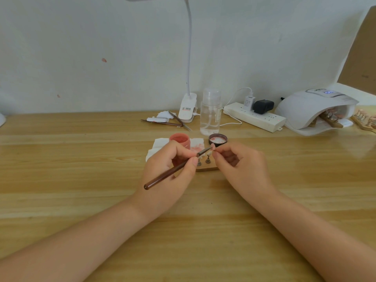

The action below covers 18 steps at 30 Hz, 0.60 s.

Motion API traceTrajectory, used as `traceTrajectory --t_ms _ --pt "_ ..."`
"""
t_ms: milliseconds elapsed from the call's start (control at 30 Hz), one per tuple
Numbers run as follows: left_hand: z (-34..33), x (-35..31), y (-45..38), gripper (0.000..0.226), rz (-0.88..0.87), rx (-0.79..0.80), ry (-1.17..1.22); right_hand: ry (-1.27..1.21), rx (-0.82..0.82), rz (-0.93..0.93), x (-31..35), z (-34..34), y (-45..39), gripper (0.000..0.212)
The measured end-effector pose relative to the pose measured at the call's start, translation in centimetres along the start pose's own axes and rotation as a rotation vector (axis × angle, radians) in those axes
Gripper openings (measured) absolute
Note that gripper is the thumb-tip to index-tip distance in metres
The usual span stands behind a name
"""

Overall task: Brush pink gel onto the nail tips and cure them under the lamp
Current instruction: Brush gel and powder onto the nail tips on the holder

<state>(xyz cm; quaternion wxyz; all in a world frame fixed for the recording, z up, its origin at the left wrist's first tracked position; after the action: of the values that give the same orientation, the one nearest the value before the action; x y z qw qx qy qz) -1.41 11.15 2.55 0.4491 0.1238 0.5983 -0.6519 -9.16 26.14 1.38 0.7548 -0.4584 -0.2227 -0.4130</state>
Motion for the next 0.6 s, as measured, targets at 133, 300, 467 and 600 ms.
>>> traceTrajectory --t_ms 133,300,467,600 --pt "0.3 -0.4 0.1 0.004 -0.041 0.003 0.023 -0.021 -0.009 -0.013 -0.2 0.0 -0.1 0.006" --pt "0.3 0.3 0.0 0.006 0.042 -0.027 0.079 -0.033 -0.003 -0.004 -0.1 -0.1 0.0 0.006" --pt "0.0 0.7 -0.1 0.018 0.072 0.008 0.101 -0.014 0.006 0.018 0.1 -0.1 0.0 0.007" --pt "-0.2 0.4 0.0 0.026 0.044 0.027 0.043 -0.063 0.007 -0.020 -0.2 -0.2 0.0 0.006"
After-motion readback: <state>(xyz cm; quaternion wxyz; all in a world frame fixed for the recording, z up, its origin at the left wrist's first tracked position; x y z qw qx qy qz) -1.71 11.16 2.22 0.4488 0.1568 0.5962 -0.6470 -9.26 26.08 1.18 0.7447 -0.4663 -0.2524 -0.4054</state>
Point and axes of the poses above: each hand's wrist, its own y-axis away from the middle knuckle, its own z-axis out of the back of the hand, x = y × z, the point moved 5 cm from there along -y, towards the middle knuckle, and after that the axes turned 4 degrees about y, right-handed, at the moved point
